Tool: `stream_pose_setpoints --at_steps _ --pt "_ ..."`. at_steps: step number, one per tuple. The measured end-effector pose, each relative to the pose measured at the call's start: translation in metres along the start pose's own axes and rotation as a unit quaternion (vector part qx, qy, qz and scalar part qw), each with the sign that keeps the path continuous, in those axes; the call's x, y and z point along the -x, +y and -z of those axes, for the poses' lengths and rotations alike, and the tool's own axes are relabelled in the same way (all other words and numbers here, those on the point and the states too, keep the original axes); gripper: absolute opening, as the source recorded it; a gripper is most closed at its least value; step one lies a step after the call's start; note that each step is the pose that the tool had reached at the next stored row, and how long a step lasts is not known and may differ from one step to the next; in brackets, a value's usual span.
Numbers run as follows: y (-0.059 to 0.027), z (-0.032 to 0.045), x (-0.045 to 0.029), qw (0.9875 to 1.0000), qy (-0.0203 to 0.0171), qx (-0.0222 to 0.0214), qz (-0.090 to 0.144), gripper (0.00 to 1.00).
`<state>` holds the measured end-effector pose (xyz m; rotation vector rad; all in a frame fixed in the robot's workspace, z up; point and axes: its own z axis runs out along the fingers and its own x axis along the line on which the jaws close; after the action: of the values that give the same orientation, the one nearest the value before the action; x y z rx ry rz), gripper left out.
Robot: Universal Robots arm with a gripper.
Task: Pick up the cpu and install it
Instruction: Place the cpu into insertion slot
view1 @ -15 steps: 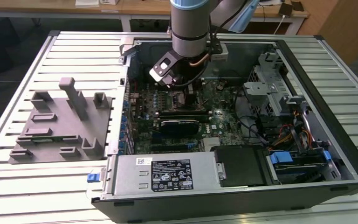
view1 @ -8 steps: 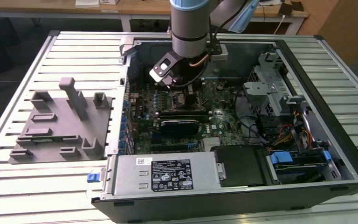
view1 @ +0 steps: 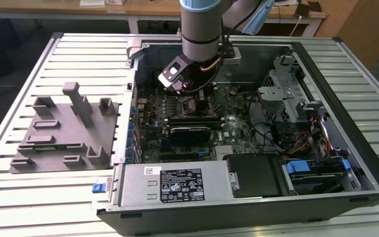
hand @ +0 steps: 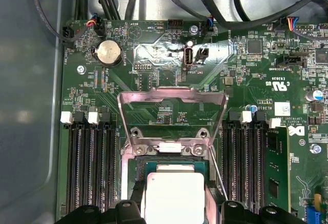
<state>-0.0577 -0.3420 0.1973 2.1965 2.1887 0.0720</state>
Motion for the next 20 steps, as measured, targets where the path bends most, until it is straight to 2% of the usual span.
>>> stream_pose_setpoints --at_steps 20 --pt "-0.0003 -0.0039 -0.0021 1.0000 0.0000 0.0000 0.000 0.54"
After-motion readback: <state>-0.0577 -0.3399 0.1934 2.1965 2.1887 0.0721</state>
